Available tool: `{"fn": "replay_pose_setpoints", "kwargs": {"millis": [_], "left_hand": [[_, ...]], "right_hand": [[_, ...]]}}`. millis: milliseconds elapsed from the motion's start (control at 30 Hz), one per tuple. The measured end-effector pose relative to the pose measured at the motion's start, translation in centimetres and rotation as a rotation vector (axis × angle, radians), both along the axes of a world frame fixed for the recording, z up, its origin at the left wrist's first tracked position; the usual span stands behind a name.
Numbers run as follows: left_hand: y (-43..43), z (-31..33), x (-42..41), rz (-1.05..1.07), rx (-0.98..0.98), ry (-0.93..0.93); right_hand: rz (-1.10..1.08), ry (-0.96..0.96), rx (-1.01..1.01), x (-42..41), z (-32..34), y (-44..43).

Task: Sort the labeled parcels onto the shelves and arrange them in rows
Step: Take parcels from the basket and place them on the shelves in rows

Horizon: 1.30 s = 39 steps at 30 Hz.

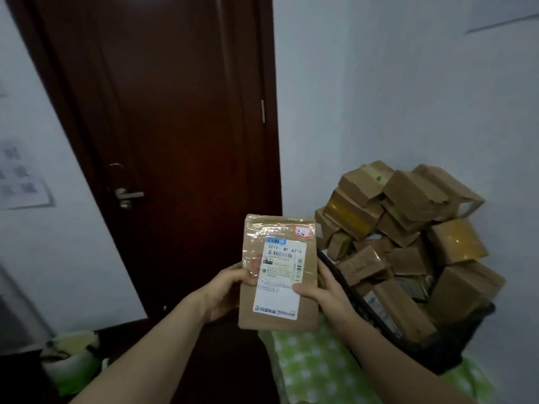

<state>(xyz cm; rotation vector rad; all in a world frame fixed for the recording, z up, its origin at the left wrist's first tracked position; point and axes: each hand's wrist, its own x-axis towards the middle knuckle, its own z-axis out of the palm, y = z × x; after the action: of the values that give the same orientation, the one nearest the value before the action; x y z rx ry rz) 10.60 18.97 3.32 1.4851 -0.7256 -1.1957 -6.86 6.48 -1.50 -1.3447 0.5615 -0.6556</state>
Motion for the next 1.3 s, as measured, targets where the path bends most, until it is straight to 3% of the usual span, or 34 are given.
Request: {"fn": "replay_pose_setpoints", "kwargs": {"millis": [367, 1300], "left_hand": [[7.7, 3.5, 6.3, 0.3, -0.17, 0.003], [19.8, 6.2, 14.0, 0.54, -0.246, -0.076]], "right_hand": [[0.191, -0.008, -0.24, 9.6, 5.0, 5.2], [0.409, -0.054, -0.296, 21.1, 8.5, 14.4]]}}
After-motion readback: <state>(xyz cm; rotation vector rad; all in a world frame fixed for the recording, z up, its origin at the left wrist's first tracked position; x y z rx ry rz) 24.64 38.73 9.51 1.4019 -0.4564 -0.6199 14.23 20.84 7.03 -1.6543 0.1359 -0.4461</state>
